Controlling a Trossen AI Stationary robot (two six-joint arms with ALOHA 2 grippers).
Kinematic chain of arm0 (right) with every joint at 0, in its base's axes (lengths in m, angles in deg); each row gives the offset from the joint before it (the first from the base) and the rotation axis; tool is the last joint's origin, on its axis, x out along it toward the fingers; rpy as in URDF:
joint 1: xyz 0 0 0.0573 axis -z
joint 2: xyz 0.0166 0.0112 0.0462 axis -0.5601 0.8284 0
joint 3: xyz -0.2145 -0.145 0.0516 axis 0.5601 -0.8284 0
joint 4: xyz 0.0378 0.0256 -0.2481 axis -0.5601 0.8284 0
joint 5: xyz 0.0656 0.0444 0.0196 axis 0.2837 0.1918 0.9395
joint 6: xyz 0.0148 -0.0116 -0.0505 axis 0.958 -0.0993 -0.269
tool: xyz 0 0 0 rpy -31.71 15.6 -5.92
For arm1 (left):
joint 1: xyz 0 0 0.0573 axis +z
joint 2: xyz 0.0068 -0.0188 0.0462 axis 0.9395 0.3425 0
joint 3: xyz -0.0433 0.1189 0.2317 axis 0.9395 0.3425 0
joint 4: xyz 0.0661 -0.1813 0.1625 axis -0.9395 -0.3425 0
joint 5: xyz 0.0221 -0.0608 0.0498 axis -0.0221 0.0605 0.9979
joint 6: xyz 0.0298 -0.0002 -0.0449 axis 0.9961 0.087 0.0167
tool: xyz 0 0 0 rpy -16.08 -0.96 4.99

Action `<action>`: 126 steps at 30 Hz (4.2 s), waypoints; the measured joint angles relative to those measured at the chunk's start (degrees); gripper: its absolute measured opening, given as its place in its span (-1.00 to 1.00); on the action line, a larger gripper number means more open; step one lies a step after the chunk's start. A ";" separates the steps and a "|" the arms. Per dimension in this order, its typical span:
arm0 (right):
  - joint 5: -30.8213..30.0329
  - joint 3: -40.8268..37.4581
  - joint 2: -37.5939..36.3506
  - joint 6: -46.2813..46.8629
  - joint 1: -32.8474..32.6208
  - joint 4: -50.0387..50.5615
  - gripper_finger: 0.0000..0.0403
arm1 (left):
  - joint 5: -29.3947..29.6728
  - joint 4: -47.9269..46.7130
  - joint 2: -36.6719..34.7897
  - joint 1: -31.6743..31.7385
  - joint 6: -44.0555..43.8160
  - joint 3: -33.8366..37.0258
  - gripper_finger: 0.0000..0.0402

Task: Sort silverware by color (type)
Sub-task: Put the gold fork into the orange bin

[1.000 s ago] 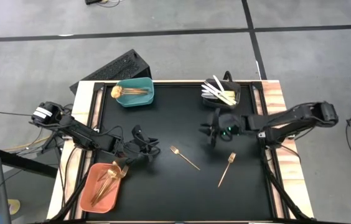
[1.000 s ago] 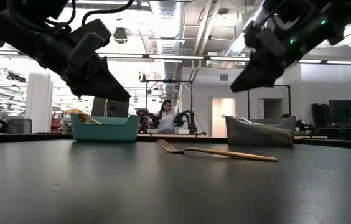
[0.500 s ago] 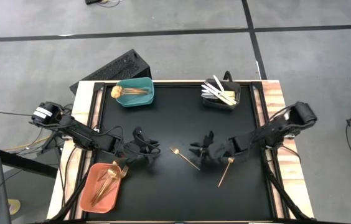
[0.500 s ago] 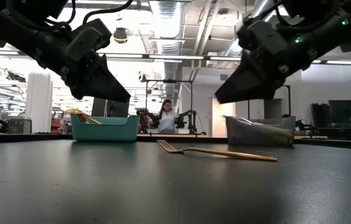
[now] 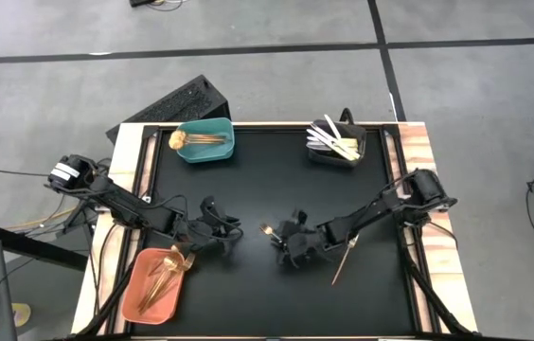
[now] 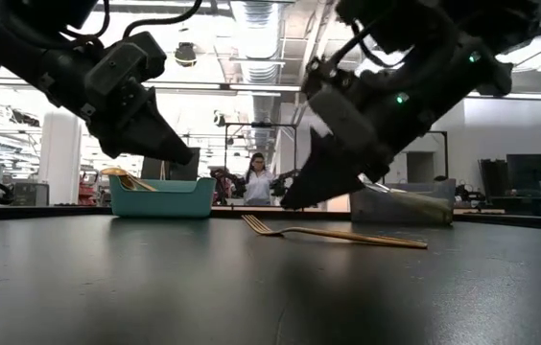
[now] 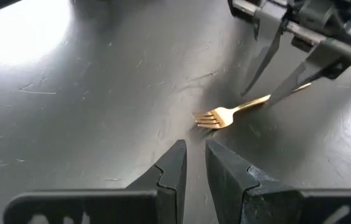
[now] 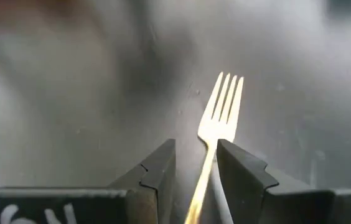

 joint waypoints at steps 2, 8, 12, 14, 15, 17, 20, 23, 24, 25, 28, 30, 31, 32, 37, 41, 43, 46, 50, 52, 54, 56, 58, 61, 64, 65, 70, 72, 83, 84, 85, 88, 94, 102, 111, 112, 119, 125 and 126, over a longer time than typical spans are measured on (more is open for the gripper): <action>0.04 1.57 1.58 1.68 0.00 2.22 -0.29 | 0.00 -0.86 0.00 -0.07 -0.71 -0.02 -0.77; 0.04 3.69 3.29 5.70 -0.07 9.83 -0.33 | 1.73 -1.63 0.00 -0.28 -1.51 0.00 -0.77; -0.37 3.78 3.12 6.54 -0.36 11.47 -0.55 | 2.58 -2.02 0.00 -0.39 -1.86 0.00 -0.77; -0.41 3.77 3.07 6.57 -0.37 11.26 -0.75 | 2.69 -1.97 0.00 -0.40 -2.81 0.00 -0.77; -0.58 3.74 3.05 6.55 -0.37 10.86 -0.84 | 2.84 -1.95 0.00 -0.42 -3.30 0.00 -0.77; -2.19 3.65 3.08 6.58 -0.42 9.66 -0.87 | 2.93 -1.88 0.00 -0.46 -4.69 0.00 -0.76; -8.54 3.45 2.46 6.60 -1.02 8.28 -0.85 | 3.22 -1.58 0.00 -0.89 -6.45 0.00 -0.73; -20.32 3.52 0.20 6.59 -1.76 5.98 -0.85 | 4.68 0.14 0.00 -2.13 -6.36 0.00 -0.63; -24.98 3.52 -0.88 6.45 -2.28 5.94 -0.86 | 5.57 1.04 0.00 -2.55 -5.92 0.00 -0.59; -29.95 3.52 -1.69 5.76 -2.80 5.06 -0.86 | 6.47 2.09 0.00 -2.89 -5.55 0.00 -0.54; -43.45 3.54 -3.07 0.58 -4.72 2.79 -0.86 | 10.14 6.35 0.00 -3.30 -3.61 0.04 -0.36; -48.16 3.53 -3.19 -4.32 -5.69 -0.32 -0.86 | 11.34 10.98 0.00 -3.00 -0.90 0.04 -0.23; -49.48 3.56 -3.21 -7.28 -5.95 -1.35 -0.86 | 11.85 13.77 0.00 -2.67 1.15 0.05 -0.16; -50.15 3.54 -3.22 -10.26 -6.22 -2.21 -0.86 | 11.99 17.05 0.00 -2.30 3.43 0.05 -0.10; -51.26 3.56 -2.32 -18.39 -6.61 -5.45 -0.86 | 9.31 31.01 0.00 0.81 14.36 0.04 0.09; -51.35 3.64 -2.37 -22.21 -6.80 -8.32 -0.86 | 3.28 35.89 0.00 4.36 17.17 0.00 0.11; -51.61 3.59 -2.33 -22.46 -6.81 -8.42 -0.86 | -0.21 36.39 0.00 6.07 17.03 0.00 0.11; -52.26 3.56 -2.28 -24.37 -6.67 -9.96 -0.86 | -3.21 36.60 0.00 7.84 16.65 0.00 0.11; -51.38 3.58 -2.28 -28.33 -5.85 -13.79 -0.86 | -3.58 38.04 0.00 8.96 17.04 0.00 0.12; -51.00 3.58 -2.28 -29.57 -5.64 -14.94 -0.86 | -3.90 38.42 0.00 9.44 17.46 0.00 0.12; -50.90 3.58 -2.28 -32.01 -5.31 -16.90 -0.85 | -5.40 39.14 0.00 10.00 17.68 0.00 0.12; -49.27 3.58 -2.28 -34.33 -4.99 -18.74 -0.85 | -6.52 39.77 0.00 10.52 17.71 0.00 0.12; -46.30 3.58 -2.28 -35.90 -4.61 -20.46 -0.85 | -7.35 40.67 0.00 10.68 18.01 0.00 0.12; -43.74 3.58 -2.28 -35.99 -4.20 -22.11 -0.86 | -8.24 41.20 0.00 10.84 18.79 -0.07 0.12; -43.66 3.58 -2.28 -36.75 -3.96 -23.46 -0.85 | -8.26 40.98 0.00 10.84 18.97 -0.07 0.12; -43.59 3.58 -2.28 -37.30 -3.96 -23.83 -0.85 | -8.26 40.85 0.00 10.84 19.10 -0.07 0.12; -43.33 3.58 -2.28 -38.70 -3.96 -24.58 -0.85 | -8.08 40.56 0.00 11.31 19.69 -0.07 0.11; -43.22 3.58 -2.28 -38.98 -3.96 -25.02 -0.85 | -8.01 40.54 0.00 12.00 19.69 -0.07 0.07; -43.15 3.58 -2.28 -40.50 -3.96 -25.24 -0.85 | -11.16 40.30 0.00 15.08 19.69 -0.11 -0.33; -43.15 3.58 -2.28 -40.48 -3.96 -25.24 -0.85 | -11.75 40.30 0.00 15.30 19.69 -0.11 -0.36; -43.15 3.58 -2.28 -40.48 -3.96 -25.26 -0.85 | -12.41 40.30 0.00 15.49 19.69 -0.11 -0.40; -42.07 3.58 -2.28 -41.90 -3.68 -26.20 -0.85 | -14.09 40.28 0.00 16.10 19.70 -0.11 -0.50; -39.72 3.61 -2.28 -46.33 -2.77 -29.15 -0.85 | -14.85 40.28 0.00 16.61 22.18 -0.13 -0.72; -38.75 3.63 -2.33 -44.34 -2.89 -29.50 -0.54 | -17.02 33.97 -2.81 16.63 26.29 -0.17 -0.99; -50.82 3.65 -6.86 -47.31 -8.09 -28.07 -0.24 | -21.95 -45.97 -21.96 14.77 22.35 -21.37 -1.00; -50.78 3.64 -7.33 -47.32 -8.30 -27.97 -0.24 | -24.86 -53.67 -22.59 14.12 20.73 -25.40 -1.00; -48.70 3.65 -10.04 -43.40 -7.49 -25.52 -0.26 | -40.12 -84.89 -20.97 9.07 12.14 -47.23 -1.00; -46.15 3.64 -10.11 -30.32 -7.12 -14.68 -0.26 | -38.94 -90.45 -18.49 -0.04 4.65 -44.13 -1.00; -46.16 3.65 -10.11 -27.29 -7.40 -11.89 -0.26 | -38.61 -89.55 -17.95 -1.71 4.07 -42.16 -1.00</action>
